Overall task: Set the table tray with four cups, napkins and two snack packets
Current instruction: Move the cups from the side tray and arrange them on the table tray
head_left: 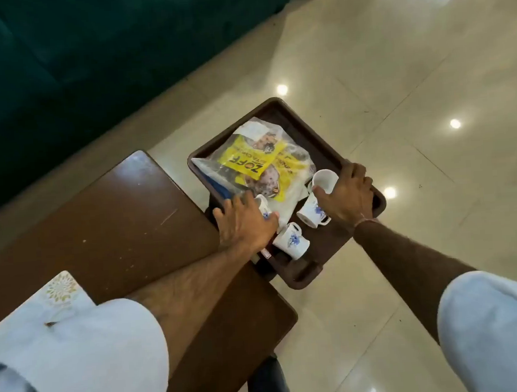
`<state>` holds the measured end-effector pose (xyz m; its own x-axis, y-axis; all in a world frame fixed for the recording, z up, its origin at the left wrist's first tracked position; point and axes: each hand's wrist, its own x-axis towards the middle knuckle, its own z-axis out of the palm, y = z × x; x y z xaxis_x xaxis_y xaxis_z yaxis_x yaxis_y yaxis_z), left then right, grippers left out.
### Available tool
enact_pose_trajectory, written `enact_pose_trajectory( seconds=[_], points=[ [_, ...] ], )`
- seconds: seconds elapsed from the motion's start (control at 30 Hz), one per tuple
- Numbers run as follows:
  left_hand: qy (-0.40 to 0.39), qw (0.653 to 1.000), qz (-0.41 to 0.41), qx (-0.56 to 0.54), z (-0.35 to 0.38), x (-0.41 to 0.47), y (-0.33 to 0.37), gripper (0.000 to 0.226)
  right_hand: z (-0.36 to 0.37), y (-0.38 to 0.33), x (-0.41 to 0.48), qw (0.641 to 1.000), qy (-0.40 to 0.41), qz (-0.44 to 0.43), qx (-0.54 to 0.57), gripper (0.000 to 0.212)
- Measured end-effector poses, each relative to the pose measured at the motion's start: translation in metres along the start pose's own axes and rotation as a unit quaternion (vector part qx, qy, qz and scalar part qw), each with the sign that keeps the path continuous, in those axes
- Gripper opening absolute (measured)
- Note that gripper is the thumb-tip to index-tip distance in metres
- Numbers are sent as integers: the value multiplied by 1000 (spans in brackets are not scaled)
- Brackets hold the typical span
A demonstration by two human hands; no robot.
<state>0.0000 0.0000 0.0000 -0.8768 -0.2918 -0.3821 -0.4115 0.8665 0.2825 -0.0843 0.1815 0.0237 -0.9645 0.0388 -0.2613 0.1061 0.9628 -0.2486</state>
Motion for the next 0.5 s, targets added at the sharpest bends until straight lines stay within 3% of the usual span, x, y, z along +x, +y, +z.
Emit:
enact_pose_trajectory(
  seconds=[0.1, 0.23, 0.37, 0.5],
  points=[
    [-20, 998, -64, 23, 6, 12, 3, 81, 8, 4, 15, 998, -44, 34, 25, 82],
    [-10, 997, -80, 5, 14, 20, 3, 81, 24, 8, 27, 990, -106, 33, 85, 80],
    [2, 991, -99, -94, 12, 19, 0, 85, 27, 10, 26, 990, -68, 40, 115, 72],
    [32, 976, -66, -207, 6, 5, -8, 78, 8, 7, 17, 989, -7, 42, 143, 72]
  ],
)
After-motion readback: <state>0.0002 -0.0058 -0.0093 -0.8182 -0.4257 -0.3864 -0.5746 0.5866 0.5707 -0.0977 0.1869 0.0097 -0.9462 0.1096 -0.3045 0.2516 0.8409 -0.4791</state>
